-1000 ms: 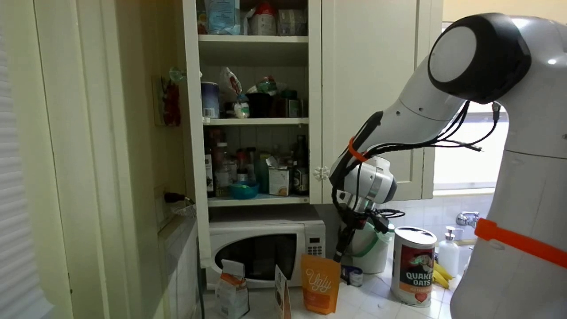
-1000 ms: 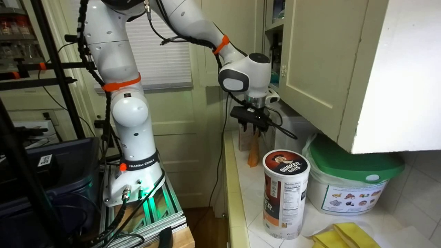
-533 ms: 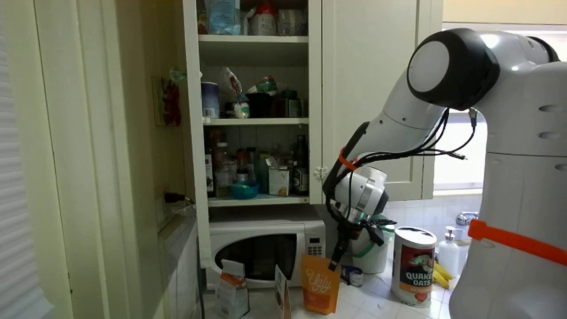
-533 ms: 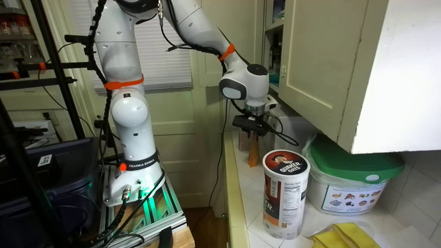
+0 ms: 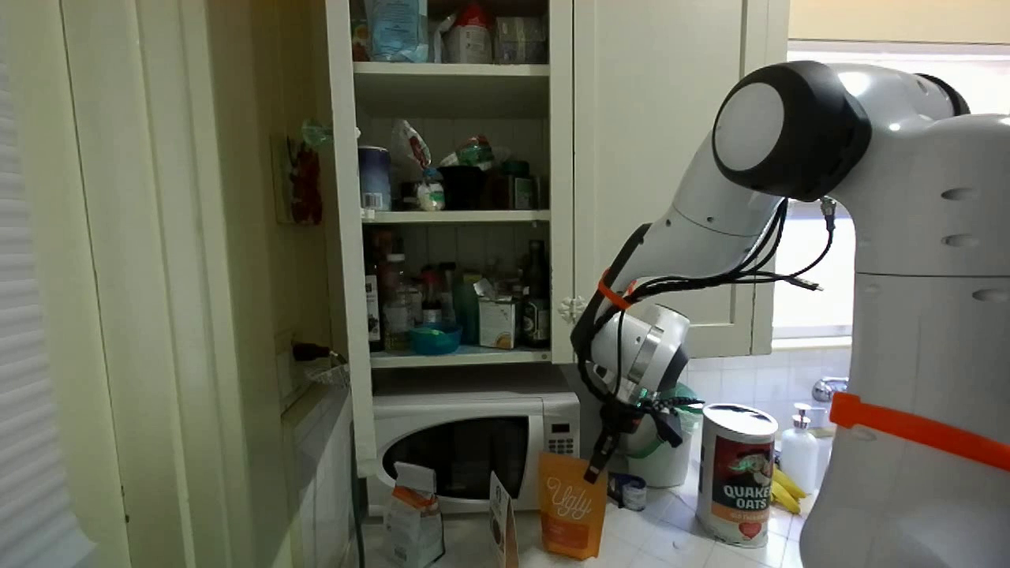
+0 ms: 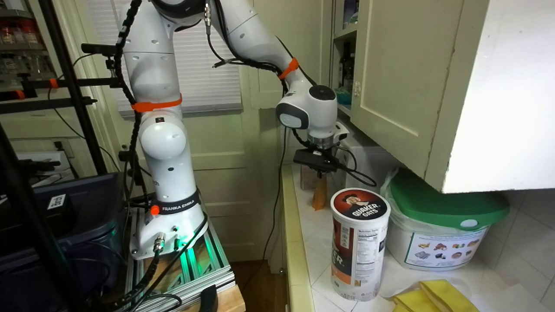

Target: Place the orange packet on top of the oats bottle

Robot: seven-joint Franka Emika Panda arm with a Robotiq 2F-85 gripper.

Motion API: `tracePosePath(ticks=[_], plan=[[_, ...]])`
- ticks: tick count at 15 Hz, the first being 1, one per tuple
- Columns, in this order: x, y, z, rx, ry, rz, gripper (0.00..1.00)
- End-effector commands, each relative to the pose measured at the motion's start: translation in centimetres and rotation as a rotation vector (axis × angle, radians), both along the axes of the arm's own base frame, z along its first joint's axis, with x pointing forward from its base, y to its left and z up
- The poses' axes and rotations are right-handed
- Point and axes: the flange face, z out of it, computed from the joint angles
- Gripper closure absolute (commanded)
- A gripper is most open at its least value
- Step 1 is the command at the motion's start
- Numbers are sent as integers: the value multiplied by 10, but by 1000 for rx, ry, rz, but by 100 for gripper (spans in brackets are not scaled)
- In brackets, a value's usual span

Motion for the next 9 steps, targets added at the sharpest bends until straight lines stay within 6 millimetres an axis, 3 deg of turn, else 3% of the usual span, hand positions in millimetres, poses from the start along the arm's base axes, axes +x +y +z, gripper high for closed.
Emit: tracePosePath(ticks=[1, 6, 9], plan=[[-15, 1, 5, -30, 21, -70, 99], [-54, -4, 15, 45, 118, -272, 99], [-81, -11, 34, 111, 122, -446, 99]])
